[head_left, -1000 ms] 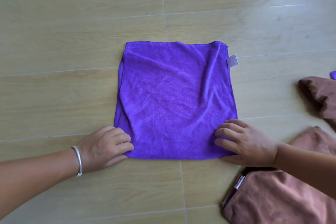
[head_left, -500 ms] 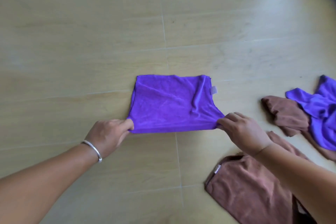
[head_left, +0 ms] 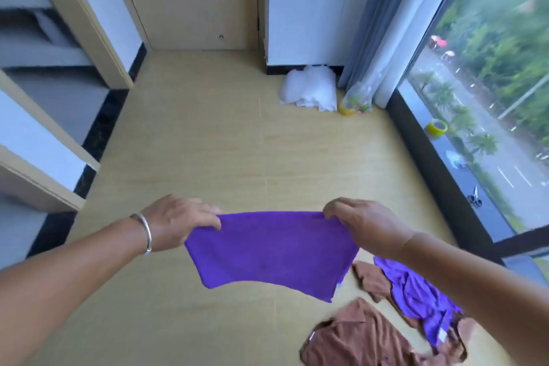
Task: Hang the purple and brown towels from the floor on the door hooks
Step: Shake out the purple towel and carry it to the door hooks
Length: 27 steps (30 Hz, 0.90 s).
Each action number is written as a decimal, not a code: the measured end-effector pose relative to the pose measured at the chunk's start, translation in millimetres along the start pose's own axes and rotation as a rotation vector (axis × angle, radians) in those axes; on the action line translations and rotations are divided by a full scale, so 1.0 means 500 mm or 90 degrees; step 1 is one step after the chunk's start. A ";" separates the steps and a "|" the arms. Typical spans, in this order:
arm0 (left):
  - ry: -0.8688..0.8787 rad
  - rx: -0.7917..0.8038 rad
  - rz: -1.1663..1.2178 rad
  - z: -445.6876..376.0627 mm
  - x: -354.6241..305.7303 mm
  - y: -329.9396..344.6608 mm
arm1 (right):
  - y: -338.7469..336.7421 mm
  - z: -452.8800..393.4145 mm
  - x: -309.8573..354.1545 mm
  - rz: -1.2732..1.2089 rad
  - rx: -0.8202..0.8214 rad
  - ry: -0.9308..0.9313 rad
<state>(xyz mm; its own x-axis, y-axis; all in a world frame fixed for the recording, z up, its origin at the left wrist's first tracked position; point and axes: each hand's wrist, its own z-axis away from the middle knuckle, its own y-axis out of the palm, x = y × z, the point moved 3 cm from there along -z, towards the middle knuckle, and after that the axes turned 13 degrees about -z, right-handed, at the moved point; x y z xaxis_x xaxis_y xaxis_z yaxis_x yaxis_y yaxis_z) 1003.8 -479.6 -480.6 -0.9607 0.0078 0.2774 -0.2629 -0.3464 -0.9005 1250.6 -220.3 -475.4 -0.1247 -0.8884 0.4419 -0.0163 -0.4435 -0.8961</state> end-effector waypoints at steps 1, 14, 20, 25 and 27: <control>0.001 -0.046 -0.014 0.037 0.028 -0.077 | -0.068 0.001 0.044 0.022 0.023 -0.021; -0.154 -0.369 -0.070 0.383 0.235 -0.718 | -0.712 -0.018 0.499 0.176 -0.209 -0.144; -0.246 -0.469 -0.034 0.453 0.281 -0.851 | -0.831 -0.055 0.602 0.093 -0.259 -0.085; -0.239 -0.471 -0.087 0.496 0.304 -0.908 | -0.879 -0.068 0.668 0.069 -0.237 -0.125; -0.232 -0.464 -0.127 0.501 0.308 -0.929 | -0.880 -0.080 0.694 0.099 -0.217 -0.138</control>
<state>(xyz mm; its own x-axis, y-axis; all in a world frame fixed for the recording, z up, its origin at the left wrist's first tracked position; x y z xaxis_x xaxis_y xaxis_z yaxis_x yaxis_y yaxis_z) 1000.2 -552.7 64.2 -0.8339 -0.3429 0.4324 -0.5369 0.3227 -0.7795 1175.0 -328.6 70.6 0.0591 -0.9622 0.2659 -0.3456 -0.2696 -0.8988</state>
